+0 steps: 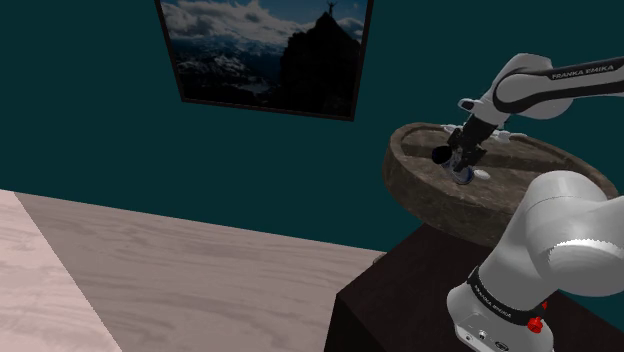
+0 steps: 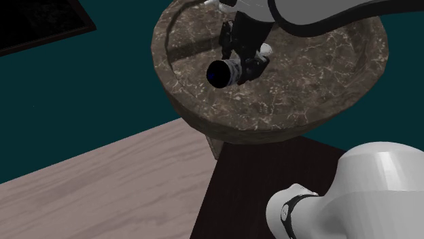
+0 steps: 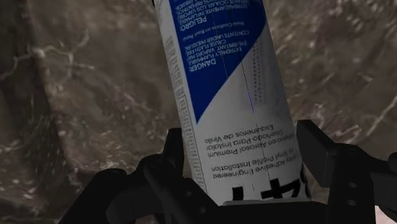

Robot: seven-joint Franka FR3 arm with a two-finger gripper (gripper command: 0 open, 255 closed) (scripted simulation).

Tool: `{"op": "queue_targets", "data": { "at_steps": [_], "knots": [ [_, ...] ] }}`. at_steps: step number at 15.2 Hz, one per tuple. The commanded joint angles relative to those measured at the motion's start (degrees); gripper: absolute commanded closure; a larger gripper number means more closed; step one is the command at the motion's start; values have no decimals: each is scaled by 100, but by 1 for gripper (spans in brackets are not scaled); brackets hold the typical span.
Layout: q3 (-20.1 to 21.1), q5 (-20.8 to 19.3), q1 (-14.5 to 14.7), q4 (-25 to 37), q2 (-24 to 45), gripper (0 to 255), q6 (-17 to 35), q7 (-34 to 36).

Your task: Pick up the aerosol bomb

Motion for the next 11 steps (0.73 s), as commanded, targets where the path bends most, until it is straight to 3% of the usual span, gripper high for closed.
{"op": "queue_targets", "data": {
  "at_steps": [1,11],
  "knots": [
    [160,61,-64,69,-73,255,-171,16],
    [736,311,-250,390,-328,255,-844,76]
  ]
}}
